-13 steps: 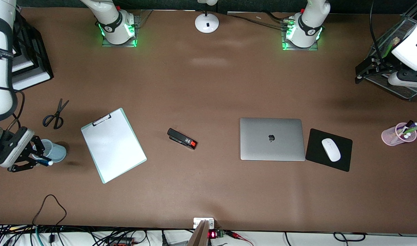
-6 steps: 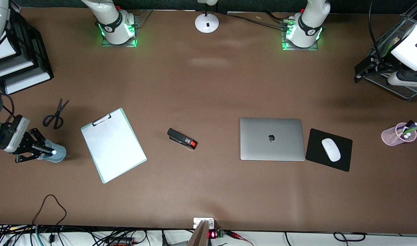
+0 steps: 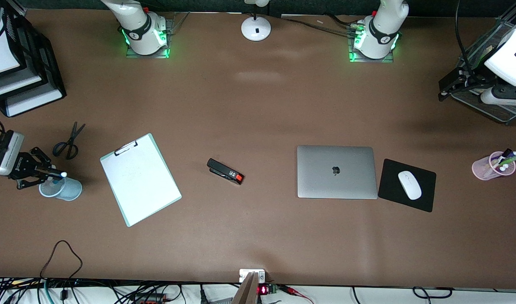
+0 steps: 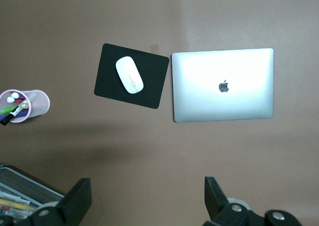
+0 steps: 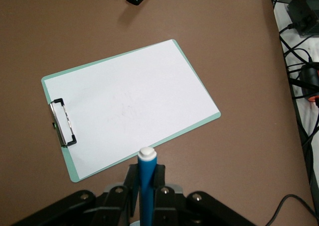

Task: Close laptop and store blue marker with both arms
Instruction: 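Lower the blue marker into the light-blue cup with the right gripper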

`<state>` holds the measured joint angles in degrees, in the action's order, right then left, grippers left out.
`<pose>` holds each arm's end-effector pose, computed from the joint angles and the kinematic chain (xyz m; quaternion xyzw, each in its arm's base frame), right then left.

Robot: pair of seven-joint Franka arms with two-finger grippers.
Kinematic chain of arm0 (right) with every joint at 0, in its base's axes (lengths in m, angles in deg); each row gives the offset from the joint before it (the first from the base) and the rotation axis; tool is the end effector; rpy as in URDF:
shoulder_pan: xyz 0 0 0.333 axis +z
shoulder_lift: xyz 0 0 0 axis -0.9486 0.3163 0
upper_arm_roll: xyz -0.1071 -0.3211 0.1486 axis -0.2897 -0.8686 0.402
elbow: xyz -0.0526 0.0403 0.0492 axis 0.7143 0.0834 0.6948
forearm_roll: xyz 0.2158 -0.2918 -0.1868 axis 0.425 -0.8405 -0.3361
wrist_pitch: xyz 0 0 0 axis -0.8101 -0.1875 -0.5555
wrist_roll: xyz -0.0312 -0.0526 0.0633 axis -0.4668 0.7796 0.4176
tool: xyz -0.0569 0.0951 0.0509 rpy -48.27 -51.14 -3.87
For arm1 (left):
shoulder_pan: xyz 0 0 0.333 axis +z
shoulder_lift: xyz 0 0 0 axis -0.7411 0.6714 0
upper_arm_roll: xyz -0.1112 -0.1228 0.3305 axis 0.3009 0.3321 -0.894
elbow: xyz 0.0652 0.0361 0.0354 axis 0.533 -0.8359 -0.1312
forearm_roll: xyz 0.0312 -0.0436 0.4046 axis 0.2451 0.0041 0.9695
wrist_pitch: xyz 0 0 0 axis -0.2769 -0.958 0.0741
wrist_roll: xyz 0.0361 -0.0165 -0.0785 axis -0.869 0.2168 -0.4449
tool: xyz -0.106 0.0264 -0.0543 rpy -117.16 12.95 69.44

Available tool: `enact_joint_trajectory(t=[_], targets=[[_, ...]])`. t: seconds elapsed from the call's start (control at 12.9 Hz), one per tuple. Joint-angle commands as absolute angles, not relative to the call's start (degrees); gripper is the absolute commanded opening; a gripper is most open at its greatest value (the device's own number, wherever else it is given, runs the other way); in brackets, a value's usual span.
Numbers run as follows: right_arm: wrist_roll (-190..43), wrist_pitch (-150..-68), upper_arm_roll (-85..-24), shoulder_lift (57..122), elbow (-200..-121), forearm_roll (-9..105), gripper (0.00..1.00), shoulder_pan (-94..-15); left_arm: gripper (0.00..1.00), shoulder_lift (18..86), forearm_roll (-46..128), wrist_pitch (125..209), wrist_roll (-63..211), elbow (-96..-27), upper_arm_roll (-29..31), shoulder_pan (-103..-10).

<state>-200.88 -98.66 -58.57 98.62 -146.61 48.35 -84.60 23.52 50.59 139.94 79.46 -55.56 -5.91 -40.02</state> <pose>0.7037 -0.2029 0.3712 -0.6353 -0.7229 -0.2269 0.1495 0.5492 -0.0336 0.6655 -0.9997 0.0217 0.0014 0.0109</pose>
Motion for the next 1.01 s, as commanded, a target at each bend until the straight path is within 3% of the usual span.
enact_joint_trajectory(t=[0.0,0.93], targets=[[-205.5,-97.8,-57.5,97.0,-148.7,50.3,0.00,-86.5,1.00,22.1,49.0,139.4,78.9,-56.6,-5.3,-39.3],[-209.4,-97.8,-57.5,102.9,-147.8,53.5,0.00,-91.2,1.00,22.4,49.3,138.7,79.8,-56.3,-5.2,-39.4]])
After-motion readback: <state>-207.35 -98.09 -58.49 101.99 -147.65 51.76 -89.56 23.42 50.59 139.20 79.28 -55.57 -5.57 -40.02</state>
